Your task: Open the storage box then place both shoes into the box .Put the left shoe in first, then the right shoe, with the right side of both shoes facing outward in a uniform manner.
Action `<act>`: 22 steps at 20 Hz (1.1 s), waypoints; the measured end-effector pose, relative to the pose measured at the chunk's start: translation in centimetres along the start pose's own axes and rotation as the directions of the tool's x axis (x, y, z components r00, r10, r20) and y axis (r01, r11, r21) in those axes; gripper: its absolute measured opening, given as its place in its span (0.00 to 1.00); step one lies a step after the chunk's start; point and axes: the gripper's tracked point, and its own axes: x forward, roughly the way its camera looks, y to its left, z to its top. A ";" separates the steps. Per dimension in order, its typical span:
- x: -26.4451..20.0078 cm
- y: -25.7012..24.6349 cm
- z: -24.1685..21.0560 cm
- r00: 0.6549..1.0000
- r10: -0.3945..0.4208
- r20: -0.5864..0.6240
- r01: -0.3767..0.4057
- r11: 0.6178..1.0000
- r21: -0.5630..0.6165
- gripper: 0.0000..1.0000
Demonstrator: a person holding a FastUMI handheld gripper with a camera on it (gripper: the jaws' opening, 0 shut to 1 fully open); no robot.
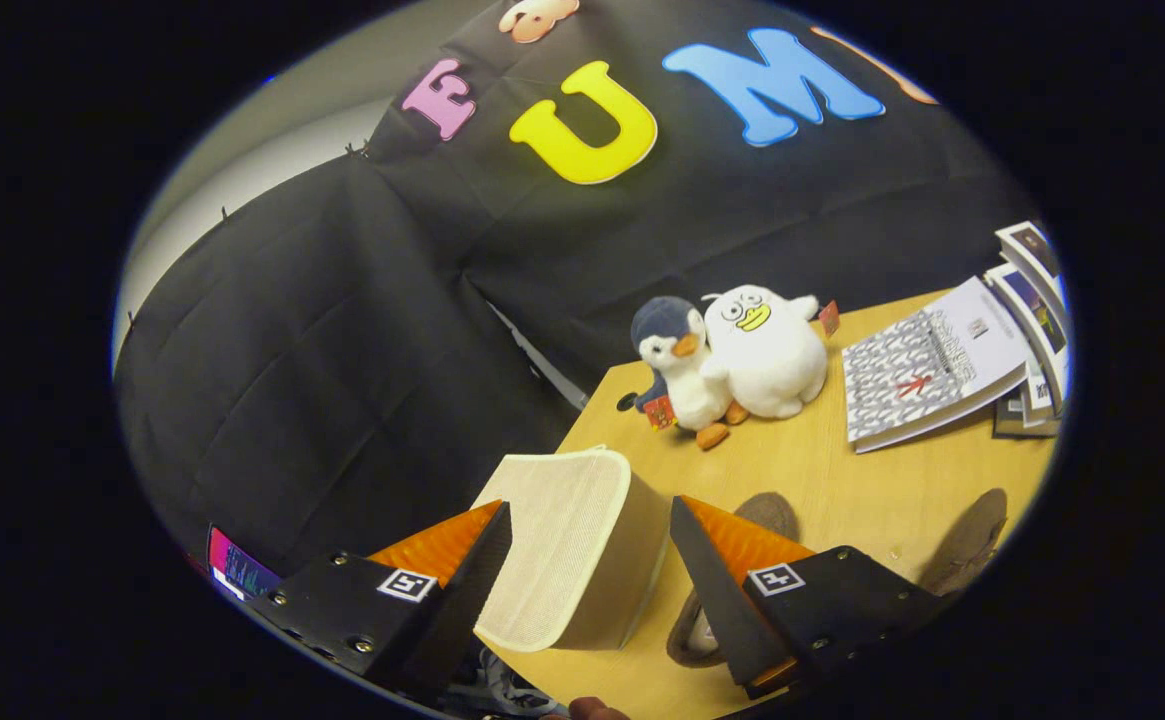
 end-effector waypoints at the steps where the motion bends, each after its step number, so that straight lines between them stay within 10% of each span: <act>1: 0.6 0.0 -0.7 1.000 0.020 -0.023 -0.020 1.000 0.017 0.97; 17: 6.6 0.3 -8.0 0.943 0.231 -0.240 -0.121 0.908 0.401 0.96; 22: 7.2 0.4 -8.0 0.933 0.259 -0.251 -0.120 0.879 0.461 0.80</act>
